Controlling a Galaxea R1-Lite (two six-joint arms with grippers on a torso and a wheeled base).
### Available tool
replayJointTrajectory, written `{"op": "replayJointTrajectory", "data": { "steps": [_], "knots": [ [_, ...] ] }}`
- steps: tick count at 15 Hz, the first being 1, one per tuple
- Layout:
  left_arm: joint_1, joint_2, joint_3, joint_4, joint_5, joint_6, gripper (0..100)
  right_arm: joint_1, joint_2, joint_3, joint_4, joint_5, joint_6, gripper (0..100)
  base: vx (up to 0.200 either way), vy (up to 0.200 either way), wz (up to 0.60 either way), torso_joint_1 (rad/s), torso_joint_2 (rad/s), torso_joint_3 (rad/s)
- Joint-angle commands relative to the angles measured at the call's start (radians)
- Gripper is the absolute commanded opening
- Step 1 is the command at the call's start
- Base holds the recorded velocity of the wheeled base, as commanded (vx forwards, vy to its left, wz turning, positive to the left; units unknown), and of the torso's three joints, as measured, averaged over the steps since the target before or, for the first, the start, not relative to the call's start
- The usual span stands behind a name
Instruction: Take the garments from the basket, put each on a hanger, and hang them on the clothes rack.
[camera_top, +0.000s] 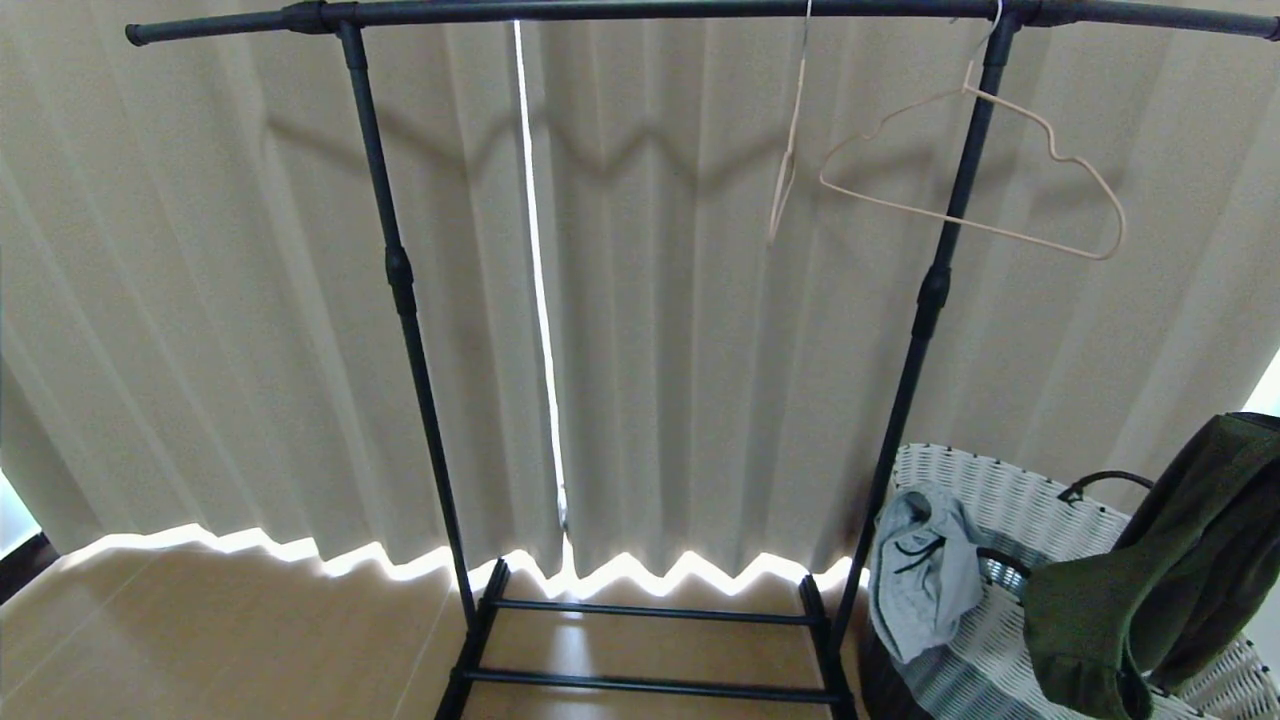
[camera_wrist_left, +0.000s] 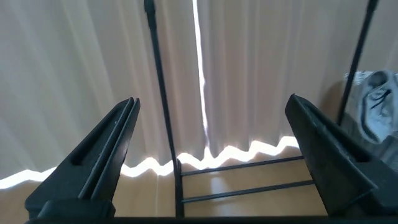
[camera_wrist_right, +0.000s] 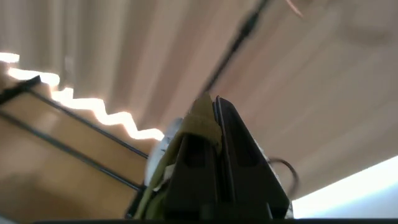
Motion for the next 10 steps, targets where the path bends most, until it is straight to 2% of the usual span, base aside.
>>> {"op": "replayJointTrajectory", "data": {
  "steps": [1, 3, 4, 7, 8, 9, 10],
  "knots": [
    [-0.001, 0.267, -0.133, -0.007, -0.069, -0.001, 100, 0.101, 0.037, -0.060, 0.030, 0.000, 0.053, 0, 0.000, 0.000, 0.00, 0.000, 0.00, 0.000],
    [-0.006, 0.416, -0.213, -0.016, -0.079, -0.001, 100, 0.182, 0.081, -0.123, 0.045, 0.000, 0.138, 0, 0.000, 0.000, 0.00, 0.000, 0.00, 0.000],
    [-0.046, 0.537, -0.270, -0.071, -0.079, -0.007, 100, 0.227, 0.131, -0.169, 0.045, 0.000, 0.197, 0, 0.000, 0.000, 0.00, 0.000, 0.00, 0.000],
    [-0.241, 0.781, -0.366, -0.243, -0.061, -0.032, 100, 0.250, 0.232, -0.243, 0.034, 0.000, 0.266, 0, 0.000, 0.000, 0.00, 0.000, 0.00, 0.000],
    [-0.310, 0.847, -0.391, -0.264, -0.033, -0.033, 100, 0.257, 0.243, -0.266, 0.039, 0.000, 0.279, 0, 0.000, 0.000, 0.00, 0.000, 0.00, 0.000],
    [-0.339, 0.871, -0.400, -0.267, -0.016, -0.033, 100, 0.262, 0.244, -0.272, 0.040, 0.002, 0.282, 0, 0.000, 0.000, 0.00, 0.000, 0.00, 0.000],
    [-0.468, 0.971, -0.437, -0.290, 0.073, -0.038, 100, 0.294, 0.247, -0.293, 0.043, 0.002, 0.294, 0, 0.000, 0.000, 0.00, 0.000, 0.00, 0.000]
  ]
}}
